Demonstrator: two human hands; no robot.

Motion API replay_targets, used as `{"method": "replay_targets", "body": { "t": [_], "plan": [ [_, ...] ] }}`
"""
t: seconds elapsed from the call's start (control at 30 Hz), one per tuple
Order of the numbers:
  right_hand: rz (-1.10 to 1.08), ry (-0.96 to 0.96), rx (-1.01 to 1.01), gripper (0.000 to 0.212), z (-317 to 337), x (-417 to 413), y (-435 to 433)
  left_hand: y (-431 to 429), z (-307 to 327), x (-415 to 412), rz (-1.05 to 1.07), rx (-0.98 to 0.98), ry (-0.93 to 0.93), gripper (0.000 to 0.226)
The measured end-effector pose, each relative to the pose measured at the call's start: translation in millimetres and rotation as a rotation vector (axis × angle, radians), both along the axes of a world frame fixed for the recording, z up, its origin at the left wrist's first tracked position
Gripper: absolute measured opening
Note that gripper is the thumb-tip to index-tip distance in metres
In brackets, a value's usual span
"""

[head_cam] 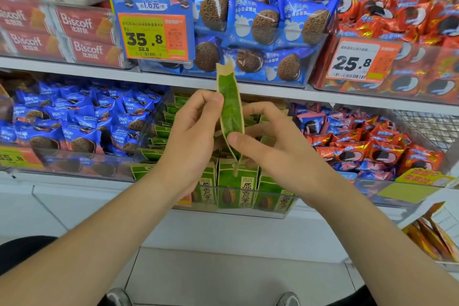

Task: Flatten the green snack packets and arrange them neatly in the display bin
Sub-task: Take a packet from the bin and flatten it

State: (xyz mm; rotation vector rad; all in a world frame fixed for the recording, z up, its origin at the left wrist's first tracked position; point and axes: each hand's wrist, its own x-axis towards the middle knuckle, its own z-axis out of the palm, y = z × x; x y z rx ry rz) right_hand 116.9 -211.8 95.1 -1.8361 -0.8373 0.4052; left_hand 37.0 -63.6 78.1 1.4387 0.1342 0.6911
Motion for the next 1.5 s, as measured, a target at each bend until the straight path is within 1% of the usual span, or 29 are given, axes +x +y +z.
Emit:
{"method": "replay_targets", "body": {
  "t": [0.03, 0.07, 0.13, 0.23, 0.3, 0.33, 0.43, 0.5, 0.63, 0.7, 0.8, 0.87, 0.97, 1.03, 1.07, 1.1, 1.17, 1.2, 1.23, 1.33, 1.37, 1.5],
  "plan": [
    [0.016, 0.054, 0.036, 0.037, 0, -2, 0, 1, 0, 0, 0.009, 0.006, -0.002, 0.031],
    [0.001, 0.070, 0.081, 0.035, -2, -2, 0, 1, 0, -1, 0.012, 0.004, -0.003, 0.036],
    [-0.083, -0.011, 0.182, 0.027, -3, -1, 0, 0, 0, -3, -0.009, 0.023, 0.013, 0.041],
    [-0.181, -0.168, 0.251, 0.032, -7, 0, 0, -5, -2, -7, -0.029, 0.153, 0.034, 0.025],
    [-0.205, -0.171, 0.290, 0.034, -12, 0, 0, -8, -6, -8, -0.024, 0.225, 0.039, 0.018],
    [-0.215, -0.120, 0.316, 0.035, -14, -1, 0, -9, -7, -9, 0.002, 0.260, 0.046, 0.016],
    [-0.229, 0.172, 0.404, 0.043, -17, -6, 2, -11, -10, -12, 0.030, 0.284, 0.098, 0.010],
    [-0.233, 0.290, 0.434, 0.044, -17, -8, 3, -11, -13, -12, 0.029, 0.284, 0.106, 0.016],
    [-0.220, 0.413, 0.473, 0.054, -14, -9, 4, -11, -14, -12, -0.010, 0.242, 0.075, 0.022],
    [-0.182, 0.481, 0.479, 0.055, -15, -10, 5, -14, -13, -11, -0.039, 0.156, 0.058, 0.022],
    [-0.155, 0.530, 0.491, 0.051, -12, -10, 5, -16, -12, -9, -0.073, -0.009, 0.054, 0.023],
    [-0.132, 0.556, 0.473, 0.047, -10, -10, 5, -15, -10, -9, -0.105, -0.065, 0.056, 0.024],
    [-0.098, 0.604, 0.406, 0.039, -8, -8, 3, -12, -10, -11, -0.109, -0.108, 0.075, 0.017],
    [-0.109, 0.558, 0.385, 0.037, -8, -8, 2, -10, -9, -11, -0.101, -0.117, 0.111, 0.015],
    [-0.125, 0.503, 0.383, 0.035, -8, -8, 1, -9, -8, -11, -0.112, -0.123, 0.127, 0.012],
    [-0.152, 0.430, 0.376, 0.033, -9, -8, 2, -8, -7, -12, -0.129, -0.129, 0.134, 0.014],
    [-0.214, 0.288, 0.343, 0.027, -10, -8, 3, -7, -6, -11, -0.135, -0.116, 0.143, 0.034],
    [-0.241, 0.237, 0.327, 0.024, -12, -7, 4, -6, -5, -10, -0.125, -0.110, 0.147, 0.035],
    [-0.271, 0.209, 0.321, 0.023, -14, -5, 5, -6, -5, -10, -0.116, -0.119, 0.155, 0.030],
    [-0.343, 0.179, 0.370, 0.043, -12, -3, 4, -4, -9, -7, -0.096, -0.146, 0.189, 0.019],
    [-0.324, 0.181, 0.396, 0.043, -11, -3, 4, -3, -10, -6, -0.078, -0.145, 0.197, 0.019],
    [-0.185, 0.175, 0.414, 0.029, -9, -10, 3, -2, -16, -5, 0.012, -0.107, 0.180, 0.018]
  ]
}}
